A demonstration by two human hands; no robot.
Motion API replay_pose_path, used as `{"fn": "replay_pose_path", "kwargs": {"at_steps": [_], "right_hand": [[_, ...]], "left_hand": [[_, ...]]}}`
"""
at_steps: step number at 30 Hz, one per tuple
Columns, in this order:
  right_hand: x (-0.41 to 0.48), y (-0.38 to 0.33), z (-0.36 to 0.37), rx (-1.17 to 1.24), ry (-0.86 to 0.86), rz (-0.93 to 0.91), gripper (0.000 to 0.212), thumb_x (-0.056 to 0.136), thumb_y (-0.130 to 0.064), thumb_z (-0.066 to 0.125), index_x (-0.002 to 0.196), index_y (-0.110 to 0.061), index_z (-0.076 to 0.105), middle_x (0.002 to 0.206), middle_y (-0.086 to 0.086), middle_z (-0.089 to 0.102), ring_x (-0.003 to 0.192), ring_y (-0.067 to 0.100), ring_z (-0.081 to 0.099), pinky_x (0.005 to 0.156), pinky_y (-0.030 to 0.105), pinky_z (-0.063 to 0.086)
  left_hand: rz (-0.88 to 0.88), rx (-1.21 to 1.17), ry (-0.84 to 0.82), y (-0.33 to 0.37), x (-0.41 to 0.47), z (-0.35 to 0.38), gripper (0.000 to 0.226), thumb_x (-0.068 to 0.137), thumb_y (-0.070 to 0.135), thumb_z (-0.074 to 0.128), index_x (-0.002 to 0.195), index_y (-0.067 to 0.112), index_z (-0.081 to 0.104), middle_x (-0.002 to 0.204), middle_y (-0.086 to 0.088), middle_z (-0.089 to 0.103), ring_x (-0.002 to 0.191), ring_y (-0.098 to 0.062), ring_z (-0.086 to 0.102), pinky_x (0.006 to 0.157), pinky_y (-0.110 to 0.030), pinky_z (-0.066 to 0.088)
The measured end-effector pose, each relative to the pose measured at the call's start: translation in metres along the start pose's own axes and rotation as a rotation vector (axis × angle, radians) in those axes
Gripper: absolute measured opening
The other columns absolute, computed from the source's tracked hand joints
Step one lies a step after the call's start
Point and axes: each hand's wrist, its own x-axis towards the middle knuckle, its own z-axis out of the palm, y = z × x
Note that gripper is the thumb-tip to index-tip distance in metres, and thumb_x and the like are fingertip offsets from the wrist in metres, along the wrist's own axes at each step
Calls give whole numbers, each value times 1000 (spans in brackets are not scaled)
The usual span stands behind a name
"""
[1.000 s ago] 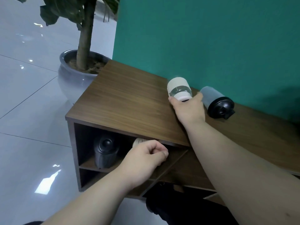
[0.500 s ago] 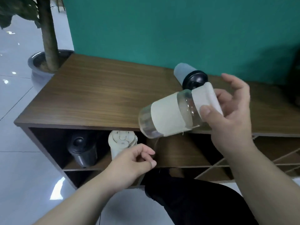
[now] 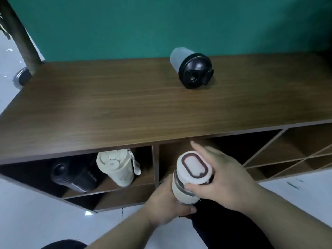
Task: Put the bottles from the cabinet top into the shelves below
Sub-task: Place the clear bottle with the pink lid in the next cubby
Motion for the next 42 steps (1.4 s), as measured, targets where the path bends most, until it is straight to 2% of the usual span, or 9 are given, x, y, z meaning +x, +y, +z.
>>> {"fn": "replay_pose_path", "kwargs": {"at_steps": [4,8,11,19,24,28,33,38,42], "right_hand": [[29,21,12,19,-57,58,96,63,-48,89,147,-42,43,133,-23,57,122,-3,53,92,5,37],[47,40,18,140,-132,149,81,64,-36,90,133,-48,48,111,-27,61,98,-13,58,76,1,41],[57,55,19,227,-143,206,66,61,-24,92,103,-56,53,105,-27,65,92,-20,58,74,4,44],[79,61,28,176,-180,179,38,69,-24,87,102,-27,68,100,-11,74,92,4,67,85,26,53],[87,69,33,200,-190,195,36,72,-19,88,98,-31,66,90,-23,67,76,-14,61,72,4,43],[91,75,34,230,-185,237,36,74,-13,87,82,-39,63,82,-31,61,70,-33,52,68,-3,40],[90,75,36,254,-185,252,41,75,-11,87,81,-41,59,84,-33,60,72,-34,51,68,-5,39],[88,74,38,222,-140,293,43,68,-19,91,77,-43,57,79,-31,61,69,-32,52,66,-3,42],[89,74,44,202,-84,334,34,62,-27,92,80,-37,65,82,-25,70,76,-16,64,78,17,55]], "left_hand": [[-90,56,144,-21,29,11,57,59,22,89,111,35,68,109,18,75,106,0,71,89,-28,60],[-151,140,218,-24,50,21,78,56,45,78,130,26,63,128,3,65,126,-16,59,114,-44,45],[-187,187,201,-27,64,28,81,56,54,78,133,31,62,128,9,69,124,-12,62,113,-43,46],[-260,59,258,-30,85,33,66,67,52,82,129,43,63,120,20,75,114,-2,69,101,-37,57],[-312,12,308,-38,91,37,57,71,32,83,125,38,65,115,16,74,115,-12,70,98,-34,55],[-343,-11,323,-44,91,40,43,77,26,86,102,52,63,97,29,69,99,0,68,91,-25,50],[-346,32,357,-40,90,41,66,72,27,88,132,30,61,118,12,74,118,-17,69,100,-34,54],[-337,84,355,-40,89,42,70,75,24,83,140,31,55,129,5,73,123,-22,67,103,-34,52],[-334,75,337,-39,89,40,66,81,23,79,141,35,53,130,9,72,124,-19,66,102,-31,50]]}}
